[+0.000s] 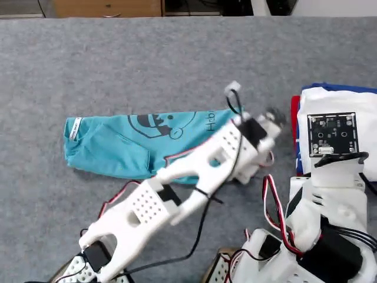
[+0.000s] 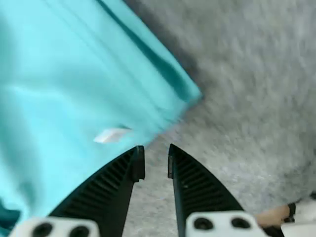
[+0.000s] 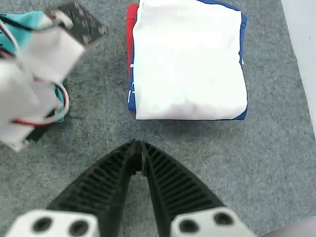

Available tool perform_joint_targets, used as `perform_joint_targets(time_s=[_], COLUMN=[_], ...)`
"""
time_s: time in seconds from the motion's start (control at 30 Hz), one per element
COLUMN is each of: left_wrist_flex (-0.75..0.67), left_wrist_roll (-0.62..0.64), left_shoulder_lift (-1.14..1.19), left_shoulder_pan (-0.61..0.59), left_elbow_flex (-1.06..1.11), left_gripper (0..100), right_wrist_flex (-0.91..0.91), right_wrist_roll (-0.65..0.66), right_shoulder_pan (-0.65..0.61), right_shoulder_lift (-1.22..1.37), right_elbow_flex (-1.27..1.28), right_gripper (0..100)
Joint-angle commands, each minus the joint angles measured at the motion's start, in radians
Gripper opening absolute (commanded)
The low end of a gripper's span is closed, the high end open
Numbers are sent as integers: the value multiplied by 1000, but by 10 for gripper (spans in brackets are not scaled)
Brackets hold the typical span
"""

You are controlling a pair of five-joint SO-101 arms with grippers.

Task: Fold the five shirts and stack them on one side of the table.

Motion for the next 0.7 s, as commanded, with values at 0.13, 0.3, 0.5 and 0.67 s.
perform_joint_targets(time_s=[0.13, 0.3, 0.5, 0.67], left_wrist_flex=[12, -12, -26, 9], left_wrist_roll=[14, 15, 15, 14], left_shoulder_lift=[-87, -59, 91, 188], left_shoulder_pan=[-110, -133, -123, -54], left_elbow_flex=[-201, -235, -210, -212], left_gripper=[96, 98, 97, 96], right_wrist_flex=[12, 12, 14, 14], right_wrist_roll=[5, 5, 5, 5], right_shoulder_pan=[15, 15, 15, 15], right_shoulder_lift=[-2, -2, -2, -2], right_elbow_flex=[1, 2, 2, 2], right_gripper=[5, 5, 5, 5])
